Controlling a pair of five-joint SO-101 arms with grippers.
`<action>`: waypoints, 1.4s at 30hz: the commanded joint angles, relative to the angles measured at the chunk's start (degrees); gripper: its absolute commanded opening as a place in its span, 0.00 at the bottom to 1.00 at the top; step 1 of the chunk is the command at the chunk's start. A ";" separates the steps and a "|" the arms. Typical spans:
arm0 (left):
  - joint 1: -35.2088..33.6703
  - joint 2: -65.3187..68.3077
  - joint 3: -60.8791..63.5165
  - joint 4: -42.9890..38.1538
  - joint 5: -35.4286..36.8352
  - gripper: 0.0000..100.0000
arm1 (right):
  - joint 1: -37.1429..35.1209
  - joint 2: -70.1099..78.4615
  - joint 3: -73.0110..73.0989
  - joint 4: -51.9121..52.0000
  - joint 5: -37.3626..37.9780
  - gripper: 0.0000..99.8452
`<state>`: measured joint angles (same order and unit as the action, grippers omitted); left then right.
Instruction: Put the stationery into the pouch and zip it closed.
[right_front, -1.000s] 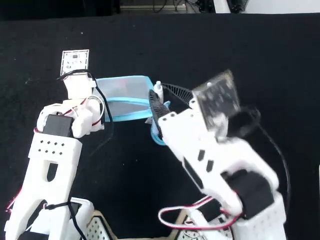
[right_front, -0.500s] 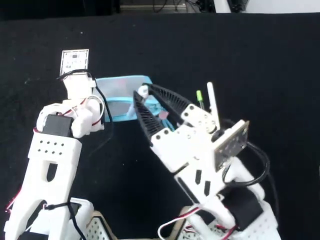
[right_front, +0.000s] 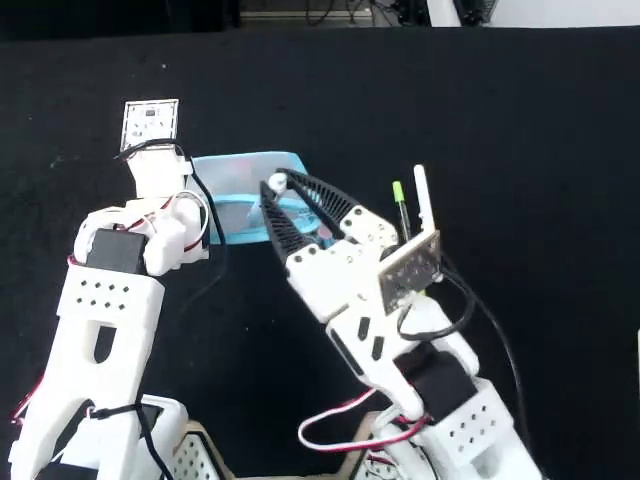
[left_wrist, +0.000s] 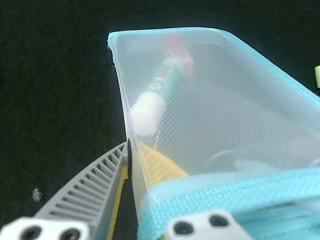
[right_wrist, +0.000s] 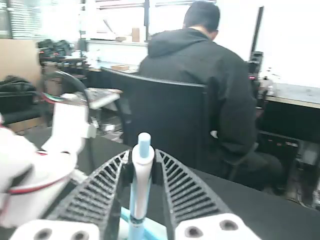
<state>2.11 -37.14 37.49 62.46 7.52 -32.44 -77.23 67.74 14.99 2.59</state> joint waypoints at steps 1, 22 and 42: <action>-0.57 0.26 1.80 0.09 0.70 0.03 | 4.13 -0.57 1.89 -2.90 0.18 0.01; -0.57 0.26 1.80 0.00 0.70 0.03 | -11.78 -0.04 4.70 6.59 21.89 0.01; -0.84 0.62 1.80 0.00 3.34 0.03 | -7.65 0.57 -4.35 20.48 23.12 0.01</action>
<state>2.11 -37.14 37.49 62.46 9.45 -37.19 -77.05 67.30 34.95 24.22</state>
